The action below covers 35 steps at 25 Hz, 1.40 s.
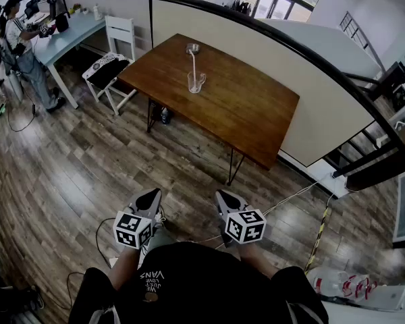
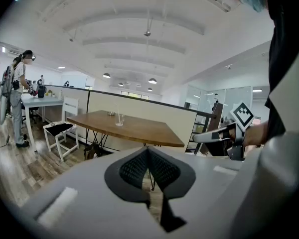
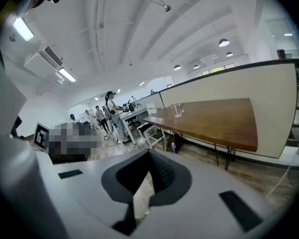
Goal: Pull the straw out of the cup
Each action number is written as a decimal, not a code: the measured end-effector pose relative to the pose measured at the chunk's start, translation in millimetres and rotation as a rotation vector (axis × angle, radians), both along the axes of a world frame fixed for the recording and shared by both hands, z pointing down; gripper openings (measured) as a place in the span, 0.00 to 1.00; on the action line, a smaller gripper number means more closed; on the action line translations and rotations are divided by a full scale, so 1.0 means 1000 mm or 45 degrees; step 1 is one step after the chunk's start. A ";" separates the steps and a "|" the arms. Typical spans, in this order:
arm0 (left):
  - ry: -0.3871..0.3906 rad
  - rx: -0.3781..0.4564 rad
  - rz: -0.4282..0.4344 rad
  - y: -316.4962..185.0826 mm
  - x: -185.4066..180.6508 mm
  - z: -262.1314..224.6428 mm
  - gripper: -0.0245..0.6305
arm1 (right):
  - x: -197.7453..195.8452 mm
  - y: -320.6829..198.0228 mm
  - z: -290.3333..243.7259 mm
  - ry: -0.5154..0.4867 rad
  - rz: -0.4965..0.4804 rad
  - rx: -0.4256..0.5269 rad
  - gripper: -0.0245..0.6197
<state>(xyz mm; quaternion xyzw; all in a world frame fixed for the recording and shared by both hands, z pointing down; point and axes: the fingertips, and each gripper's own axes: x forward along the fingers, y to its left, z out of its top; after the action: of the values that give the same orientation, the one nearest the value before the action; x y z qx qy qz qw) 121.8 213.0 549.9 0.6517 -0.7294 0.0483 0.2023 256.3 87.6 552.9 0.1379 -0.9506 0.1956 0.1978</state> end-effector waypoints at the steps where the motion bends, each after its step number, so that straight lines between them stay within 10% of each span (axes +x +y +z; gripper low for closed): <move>1: -0.002 0.004 -0.001 -0.001 -0.002 -0.001 0.05 | -0.001 -0.002 0.000 0.000 0.001 0.000 0.06; 13: -0.016 0.117 0.060 -0.023 -0.031 -0.009 0.06 | -0.039 -0.028 -0.013 -0.111 0.088 -0.026 0.09; 17: 0.029 0.149 0.050 -0.034 -0.051 -0.014 0.35 | -0.057 -0.042 -0.016 -0.112 0.130 -0.014 0.30; 35: 0.040 0.148 0.170 -0.069 -0.199 -0.020 0.35 | -0.176 -0.073 -0.022 -0.148 0.330 -0.028 0.30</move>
<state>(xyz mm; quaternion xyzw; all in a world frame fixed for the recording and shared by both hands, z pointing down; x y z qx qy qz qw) -77.0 143.8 529.8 0.7103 -0.6825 0.0090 0.1719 80.3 14.4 530.7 0.2459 -0.9325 0.2375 0.1169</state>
